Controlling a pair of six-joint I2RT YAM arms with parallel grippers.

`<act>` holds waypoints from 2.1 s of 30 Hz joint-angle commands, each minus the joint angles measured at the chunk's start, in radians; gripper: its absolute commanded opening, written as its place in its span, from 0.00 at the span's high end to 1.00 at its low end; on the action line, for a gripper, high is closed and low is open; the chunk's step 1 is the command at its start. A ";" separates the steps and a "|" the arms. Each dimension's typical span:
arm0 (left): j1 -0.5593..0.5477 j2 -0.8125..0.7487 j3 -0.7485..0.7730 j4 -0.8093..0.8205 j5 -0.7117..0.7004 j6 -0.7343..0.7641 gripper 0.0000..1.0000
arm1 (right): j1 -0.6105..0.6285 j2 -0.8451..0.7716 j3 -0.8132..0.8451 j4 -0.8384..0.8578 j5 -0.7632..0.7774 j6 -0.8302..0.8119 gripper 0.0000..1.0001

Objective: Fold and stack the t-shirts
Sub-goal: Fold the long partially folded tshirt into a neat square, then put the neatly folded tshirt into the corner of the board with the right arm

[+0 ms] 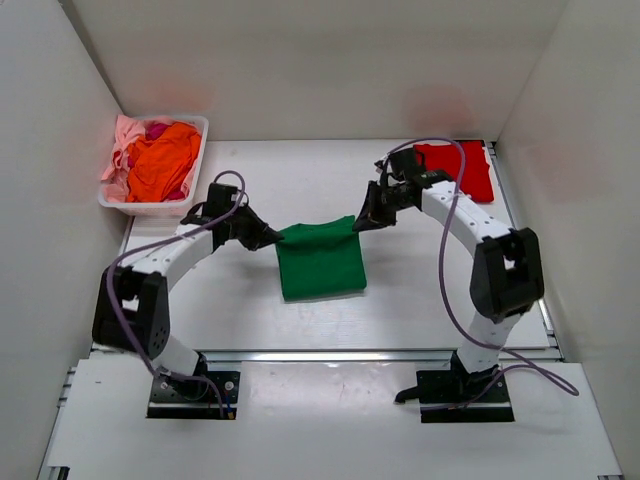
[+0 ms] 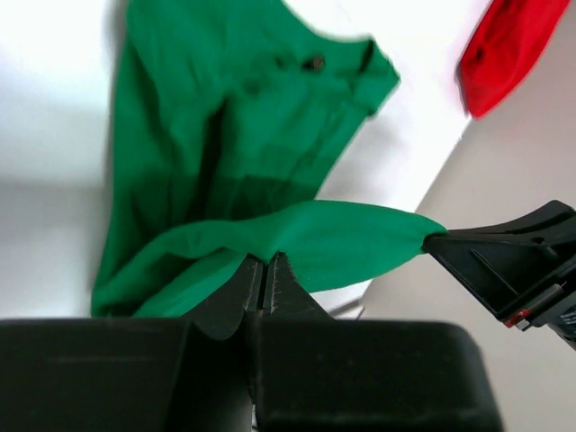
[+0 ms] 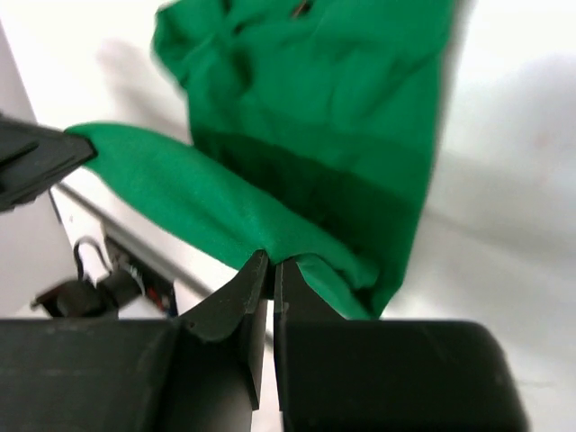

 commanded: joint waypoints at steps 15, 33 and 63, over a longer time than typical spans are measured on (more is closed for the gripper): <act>0.064 0.355 0.214 0.172 -0.087 -0.027 0.72 | -0.050 0.462 0.427 0.118 0.058 -0.053 0.76; 0.175 0.267 0.271 0.251 -0.078 0.090 0.48 | -0.084 0.296 0.145 0.331 0.003 -0.102 0.06; 0.002 0.621 0.175 0.428 0.008 -0.088 0.48 | -0.016 0.422 -0.021 0.446 -0.299 -0.013 0.11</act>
